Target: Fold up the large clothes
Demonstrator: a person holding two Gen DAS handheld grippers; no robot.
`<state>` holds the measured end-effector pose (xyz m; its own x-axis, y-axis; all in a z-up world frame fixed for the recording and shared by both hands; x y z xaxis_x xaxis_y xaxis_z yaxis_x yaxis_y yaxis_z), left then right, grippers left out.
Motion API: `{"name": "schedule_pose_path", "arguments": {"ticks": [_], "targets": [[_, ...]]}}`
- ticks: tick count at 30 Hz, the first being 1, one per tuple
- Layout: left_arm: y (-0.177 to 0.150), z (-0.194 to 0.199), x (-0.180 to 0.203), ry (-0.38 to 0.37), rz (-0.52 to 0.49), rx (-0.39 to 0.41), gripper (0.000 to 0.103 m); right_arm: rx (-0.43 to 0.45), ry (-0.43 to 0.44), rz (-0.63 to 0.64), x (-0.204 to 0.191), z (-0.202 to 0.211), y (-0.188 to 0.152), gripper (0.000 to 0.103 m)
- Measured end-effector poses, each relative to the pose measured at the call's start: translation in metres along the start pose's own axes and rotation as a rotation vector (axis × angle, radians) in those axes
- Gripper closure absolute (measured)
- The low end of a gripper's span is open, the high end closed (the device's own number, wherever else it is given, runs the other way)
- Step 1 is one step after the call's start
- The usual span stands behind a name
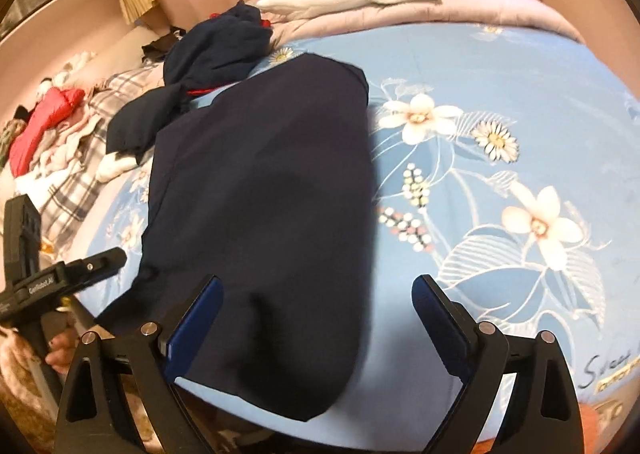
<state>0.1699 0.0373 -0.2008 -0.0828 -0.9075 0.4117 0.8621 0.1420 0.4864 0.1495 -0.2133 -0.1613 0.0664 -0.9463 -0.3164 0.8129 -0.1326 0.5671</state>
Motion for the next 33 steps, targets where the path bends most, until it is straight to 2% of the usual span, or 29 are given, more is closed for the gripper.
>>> {"name": "schedule_pose_path", "arguments": {"ticks": [4, 7, 11, 16, 20, 22, 27, 33], "targets": [[0.012, 0.019, 0.027, 0.048, -0.133, 0.033, 0.000, 0.016, -0.057, 0.090, -0.011, 0.021, 0.011, 0.008], [0.024, 0.036, 0.041, 0.076, -0.203, 0.104, 0.000, 0.109, -0.092, 0.174, -0.025, 0.051, 0.030, 0.008], [0.032, 0.065, 0.052, 0.056, -0.256, 0.195, 0.000, 0.226, -0.065, 0.212, -0.042, 0.088, 0.054, 0.002], [0.042, 0.084, 0.057, 0.082, -0.253, 0.276, 0.000, 0.300, -0.030, 0.180, -0.051, 0.102, 0.068, 0.002], [0.043, 0.096, 0.052, 0.089, -0.212, 0.318, 0.000, 0.289, 0.005, 0.136, -0.057, 0.096, 0.068, 0.001], [0.041, 0.100, 0.052, 0.097, -0.207, 0.326, 0.000, 0.280, -0.016, 0.141, -0.060, 0.093, 0.065, 0.001], [0.034, 0.105, 0.052, 0.115, -0.218, 0.326, 0.000, 0.276, -0.056, 0.185, -0.076, 0.089, 0.058, 0.001], [0.021, 0.099, 0.054, 0.107, -0.230, 0.297, 0.000, 0.274, -0.037, 0.260, -0.093, 0.084, 0.049, 0.001]]}}
Point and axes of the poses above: each gripper's, at about its wrist camera, not at the fingertips, and z roughly against the way its jaws point, x to its right, y to its top, the point moved 7 cm from there along -z, roughly the way its jaws point, and after that the axes turned 7 degrees about -y, right-handed, at the moved point
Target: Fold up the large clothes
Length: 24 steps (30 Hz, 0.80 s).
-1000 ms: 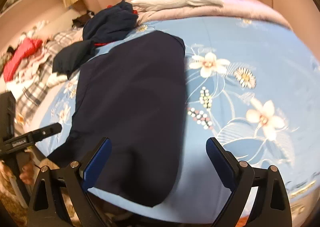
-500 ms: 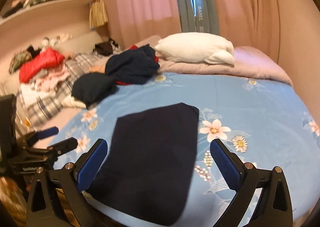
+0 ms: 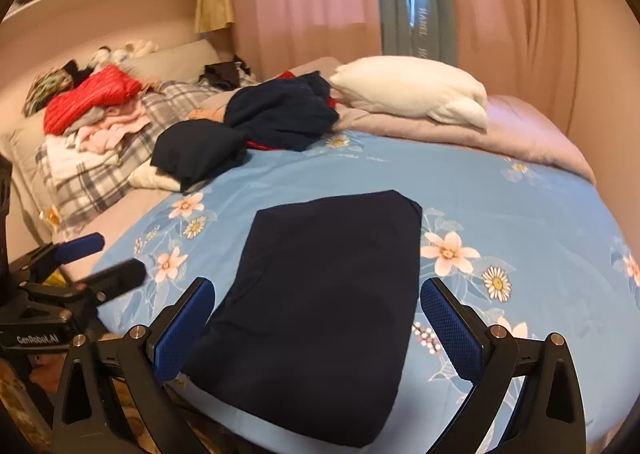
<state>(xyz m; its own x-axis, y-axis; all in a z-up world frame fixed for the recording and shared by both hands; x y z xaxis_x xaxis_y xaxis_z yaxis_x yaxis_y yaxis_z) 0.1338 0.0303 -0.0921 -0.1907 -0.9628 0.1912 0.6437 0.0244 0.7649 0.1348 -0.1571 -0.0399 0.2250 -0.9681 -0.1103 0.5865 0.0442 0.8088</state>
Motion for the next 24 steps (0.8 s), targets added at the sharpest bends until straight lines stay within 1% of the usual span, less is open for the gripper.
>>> {"name": "schedule_pose_path", "arguments": {"ticks": [4, 7, 10, 12, 16, 19, 24], "targets": [[-0.006, -0.001, 0.003, -0.008, -0.003, -0.017, 0.000, -0.022, -0.005, 0.012, -0.003, -0.004, -0.006, 0.001], [-0.009, -0.003, 0.005, -0.014, -0.008, -0.028, 0.000, -0.047, -0.037, 0.014, -0.002, -0.008, -0.011, 0.001], [-0.015, -0.007, 0.011, -0.024, -0.030, -0.052, 0.000, -0.064, -0.048, 0.001, 0.001, -0.011, -0.014, 0.001], [-0.017, -0.010, 0.013, -0.023, -0.038, -0.063, 0.000, -0.069, -0.059, -0.015, 0.004, -0.011, -0.015, 0.001], [-0.019, -0.014, 0.013, -0.035, -0.024, -0.079, 0.000, -0.075, -0.065, -0.025, 0.006, -0.011, -0.016, 0.001], [-0.023, -0.021, 0.015, -0.037, -0.023, -0.112, 0.000, -0.087, -0.073, -0.029, 0.006, -0.014, -0.017, 0.001], [-0.024, -0.023, 0.017, -0.042, -0.026, -0.120, 0.000, -0.102, -0.075, -0.018, 0.003, -0.016, -0.021, 0.001]]}}
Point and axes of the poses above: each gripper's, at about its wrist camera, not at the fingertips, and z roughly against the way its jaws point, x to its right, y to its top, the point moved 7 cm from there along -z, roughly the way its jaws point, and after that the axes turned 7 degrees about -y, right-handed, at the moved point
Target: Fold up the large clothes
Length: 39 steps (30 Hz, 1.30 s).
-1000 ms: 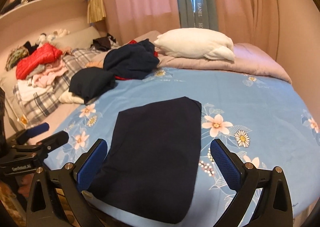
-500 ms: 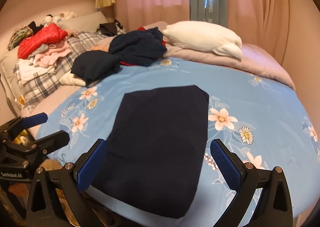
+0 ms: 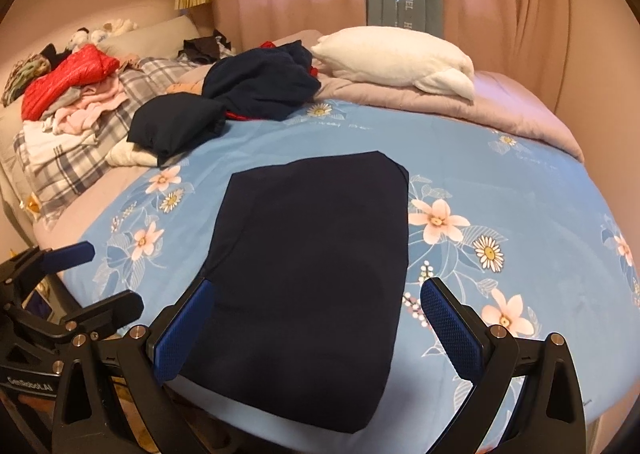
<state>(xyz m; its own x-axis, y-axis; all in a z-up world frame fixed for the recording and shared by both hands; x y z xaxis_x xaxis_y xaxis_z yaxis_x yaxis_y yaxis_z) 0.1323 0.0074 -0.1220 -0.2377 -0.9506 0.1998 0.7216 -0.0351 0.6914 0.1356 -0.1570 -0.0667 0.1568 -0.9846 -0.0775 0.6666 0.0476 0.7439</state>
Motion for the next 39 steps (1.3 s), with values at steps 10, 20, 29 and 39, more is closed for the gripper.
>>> {"name": "schedule_pose_path", "arguments": {"ticks": [10, 20, 29, 39], "targets": [[-0.004, -0.011, 0.004, 0.000, -0.006, -0.041, 0.000, -0.017, -0.010, -0.013, 0.002, -0.007, -0.003, 0.001], [-0.003, -0.016, 0.003, 0.001, -0.001, -0.052, 0.000, -0.025, -0.015, -0.016, 0.002, -0.009, -0.004, 0.001], [-0.003, -0.018, 0.001, 0.009, 0.008, -0.052, 0.000, -0.032, -0.012, -0.007, 0.001, -0.012, -0.005, 0.001], [-0.003, -0.016, -0.003, -0.003, 0.022, -0.042, 0.000, -0.031, 0.002, -0.004, -0.001, -0.012, -0.006, 0.001]]}}
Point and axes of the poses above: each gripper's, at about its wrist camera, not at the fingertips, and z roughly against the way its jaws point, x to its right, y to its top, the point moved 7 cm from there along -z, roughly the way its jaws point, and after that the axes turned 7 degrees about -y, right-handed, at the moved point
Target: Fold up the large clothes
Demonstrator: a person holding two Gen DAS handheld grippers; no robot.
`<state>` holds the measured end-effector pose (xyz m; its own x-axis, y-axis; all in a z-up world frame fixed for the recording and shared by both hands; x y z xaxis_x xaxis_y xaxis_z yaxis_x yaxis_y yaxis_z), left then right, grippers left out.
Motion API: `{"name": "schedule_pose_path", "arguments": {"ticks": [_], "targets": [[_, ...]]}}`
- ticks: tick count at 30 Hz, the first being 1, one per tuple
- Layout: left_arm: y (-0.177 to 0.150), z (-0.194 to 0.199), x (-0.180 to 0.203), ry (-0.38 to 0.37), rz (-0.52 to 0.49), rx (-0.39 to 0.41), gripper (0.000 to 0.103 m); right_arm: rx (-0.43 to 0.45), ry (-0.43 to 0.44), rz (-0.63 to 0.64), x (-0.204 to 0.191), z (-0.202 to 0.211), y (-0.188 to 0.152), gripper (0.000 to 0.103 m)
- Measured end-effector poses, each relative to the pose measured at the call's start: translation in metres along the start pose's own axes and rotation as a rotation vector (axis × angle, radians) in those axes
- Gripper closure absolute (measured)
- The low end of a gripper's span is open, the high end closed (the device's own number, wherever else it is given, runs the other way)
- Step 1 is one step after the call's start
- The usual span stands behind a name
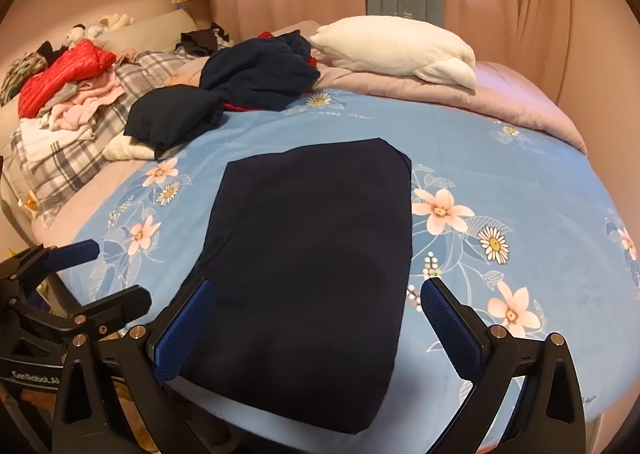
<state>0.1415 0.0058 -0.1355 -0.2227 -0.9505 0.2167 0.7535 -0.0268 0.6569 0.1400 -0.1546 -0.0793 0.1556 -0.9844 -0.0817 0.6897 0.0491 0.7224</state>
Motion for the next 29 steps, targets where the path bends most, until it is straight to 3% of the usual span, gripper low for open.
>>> {"name": "schedule_pose_path", "arguments": {"ticks": [29], "targets": [[0.003, 0.016, -0.009, 0.001, 0.020, 0.042, 0.000, -0.011, -0.022, 0.014, -0.003, 0.001, -0.001, 0.001]]}}
Point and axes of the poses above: each gripper's, at about its wrist camera, not at the fingertips, and z roughly against the way its jaws point, x to its right, y to its top, the point moved 7 cm from there along -z, roughly the way its jaws point, and after that the axes turned 7 degrees about -y, right-handed, at the moved point
